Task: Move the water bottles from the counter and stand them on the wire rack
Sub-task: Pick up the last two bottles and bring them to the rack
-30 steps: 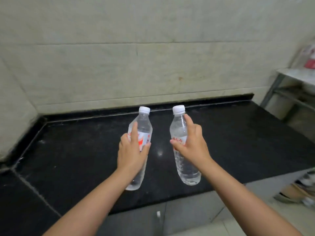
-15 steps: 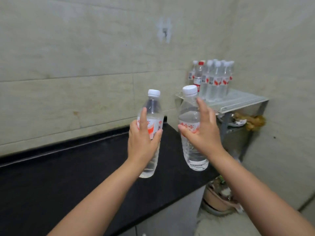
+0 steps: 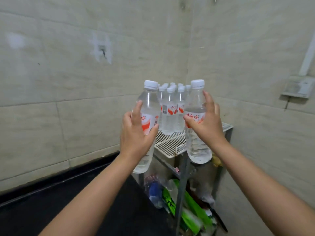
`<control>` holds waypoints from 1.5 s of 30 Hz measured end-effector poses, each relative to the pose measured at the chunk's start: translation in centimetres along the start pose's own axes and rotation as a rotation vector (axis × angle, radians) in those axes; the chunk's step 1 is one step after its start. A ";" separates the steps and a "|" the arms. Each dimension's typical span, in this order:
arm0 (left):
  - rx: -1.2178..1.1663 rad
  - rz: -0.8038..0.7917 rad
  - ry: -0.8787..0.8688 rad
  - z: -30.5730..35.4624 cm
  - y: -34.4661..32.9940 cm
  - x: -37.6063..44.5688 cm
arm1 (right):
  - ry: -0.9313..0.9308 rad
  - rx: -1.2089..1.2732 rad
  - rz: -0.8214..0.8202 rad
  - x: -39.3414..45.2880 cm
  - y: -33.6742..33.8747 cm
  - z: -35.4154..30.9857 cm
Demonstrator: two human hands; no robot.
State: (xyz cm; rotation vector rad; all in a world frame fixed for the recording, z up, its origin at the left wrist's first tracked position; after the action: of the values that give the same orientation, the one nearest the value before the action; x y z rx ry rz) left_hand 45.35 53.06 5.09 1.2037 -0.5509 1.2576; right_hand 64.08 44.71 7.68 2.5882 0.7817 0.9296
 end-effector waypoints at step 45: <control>0.811 0.054 0.161 -2.3 -34.2 21.1 | 0.156 0.220 -0.498 39.3 -11.0 20.1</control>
State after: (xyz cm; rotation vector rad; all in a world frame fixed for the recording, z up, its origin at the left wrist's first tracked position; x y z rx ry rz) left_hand 82.17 68.71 9.58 1.7271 0.0784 1.6765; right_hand 98.26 74.75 7.58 2.3242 1.5587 0.9307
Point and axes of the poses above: each hand's wrist, its own x-axis towards the middle knuckle, its own y-axis out of the back of the hand, z = x × y, the point moved 10 cm from there along x, towards the middle knuckle, and after that the axes turned 15 degrees about -y, right-handed, at the moved point
